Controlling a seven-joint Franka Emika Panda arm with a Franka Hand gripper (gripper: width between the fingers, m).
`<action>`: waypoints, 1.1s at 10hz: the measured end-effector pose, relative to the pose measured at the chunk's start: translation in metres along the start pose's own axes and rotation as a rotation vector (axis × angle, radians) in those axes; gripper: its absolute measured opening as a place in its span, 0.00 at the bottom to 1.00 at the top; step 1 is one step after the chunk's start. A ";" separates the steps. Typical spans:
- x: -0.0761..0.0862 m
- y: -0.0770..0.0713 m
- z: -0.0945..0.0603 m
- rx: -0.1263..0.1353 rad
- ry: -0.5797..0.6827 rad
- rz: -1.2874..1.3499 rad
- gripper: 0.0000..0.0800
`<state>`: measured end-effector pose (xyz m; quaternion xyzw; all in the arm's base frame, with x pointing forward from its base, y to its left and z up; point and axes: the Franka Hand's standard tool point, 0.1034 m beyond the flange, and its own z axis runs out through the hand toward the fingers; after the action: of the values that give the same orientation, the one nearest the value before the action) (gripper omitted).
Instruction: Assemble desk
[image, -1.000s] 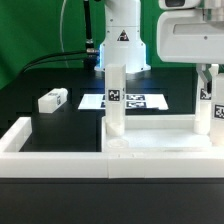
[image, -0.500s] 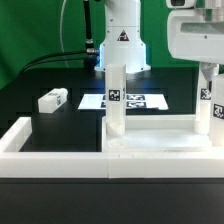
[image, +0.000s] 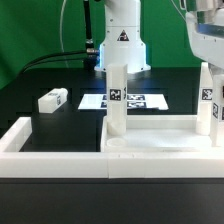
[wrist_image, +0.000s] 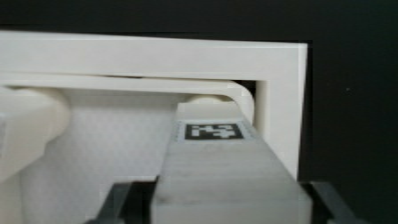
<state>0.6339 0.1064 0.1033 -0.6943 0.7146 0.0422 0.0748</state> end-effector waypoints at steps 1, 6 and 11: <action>0.000 0.000 0.001 -0.001 0.001 -0.016 0.46; -0.005 -0.004 -0.002 -0.057 0.008 -0.387 0.80; 0.001 -0.006 -0.003 -0.068 0.009 -0.806 0.81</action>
Offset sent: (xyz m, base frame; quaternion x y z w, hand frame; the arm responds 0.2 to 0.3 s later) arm 0.0135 0.0035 0.0057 -0.0391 0.0323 -0.1667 0.9847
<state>0.6395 0.1047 0.1061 -0.9211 0.3836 0.0301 0.0592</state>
